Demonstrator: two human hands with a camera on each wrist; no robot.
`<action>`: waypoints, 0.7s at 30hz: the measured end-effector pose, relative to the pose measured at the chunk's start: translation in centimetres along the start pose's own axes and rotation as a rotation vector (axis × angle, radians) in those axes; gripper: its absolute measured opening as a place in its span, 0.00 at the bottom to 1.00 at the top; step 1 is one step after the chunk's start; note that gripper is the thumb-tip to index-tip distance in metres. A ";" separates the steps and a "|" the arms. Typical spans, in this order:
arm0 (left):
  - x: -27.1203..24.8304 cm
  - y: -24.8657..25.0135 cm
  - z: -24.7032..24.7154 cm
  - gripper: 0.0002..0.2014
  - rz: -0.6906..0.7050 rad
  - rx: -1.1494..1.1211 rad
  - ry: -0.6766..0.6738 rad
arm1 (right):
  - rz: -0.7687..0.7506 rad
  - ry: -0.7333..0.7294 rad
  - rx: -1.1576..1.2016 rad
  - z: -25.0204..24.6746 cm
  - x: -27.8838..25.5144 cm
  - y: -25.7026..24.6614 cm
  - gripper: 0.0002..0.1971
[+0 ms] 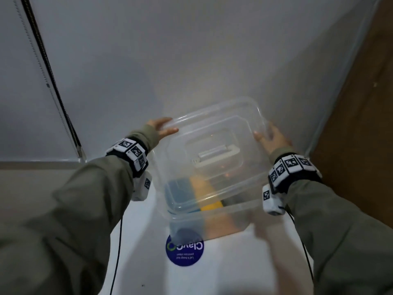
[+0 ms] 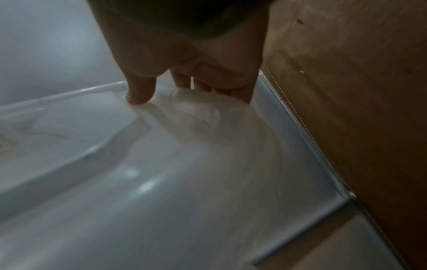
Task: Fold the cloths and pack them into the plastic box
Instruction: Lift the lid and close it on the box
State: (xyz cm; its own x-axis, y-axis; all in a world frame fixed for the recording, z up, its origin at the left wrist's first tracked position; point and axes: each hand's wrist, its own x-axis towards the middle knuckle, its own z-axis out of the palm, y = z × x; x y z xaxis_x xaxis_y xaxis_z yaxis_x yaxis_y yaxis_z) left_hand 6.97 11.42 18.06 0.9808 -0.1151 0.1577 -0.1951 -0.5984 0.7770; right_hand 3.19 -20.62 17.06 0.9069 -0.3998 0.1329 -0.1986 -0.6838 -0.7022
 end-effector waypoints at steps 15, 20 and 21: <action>-4.6 -7.8 6.7 0.31 -0.564 0.273 -0.098 | 0.132 -0.305 -0.246 6.3 2.8 5.0 0.32; -5.1 -9.5 8.2 0.32 -0.595 0.067 -0.072 | 0.083 -0.339 -0.409 7.9 2.4 6.4 0.29; -5.0 -9.8 8.4 0.33 -0.611 0.017 -0.071 | 0.091 -0.346 -0.455 7.7 2.3 6.7 0.28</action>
State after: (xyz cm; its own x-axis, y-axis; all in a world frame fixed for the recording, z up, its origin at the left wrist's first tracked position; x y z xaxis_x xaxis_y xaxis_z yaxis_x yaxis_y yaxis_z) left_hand 3.99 11.21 4.53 0.9134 0.2004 -0.3544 0.4017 -0.5851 0.7045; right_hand 6.81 -21.37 7.27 0.9322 -0.2988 -0.2040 -0.3518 -0.8803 -0.3182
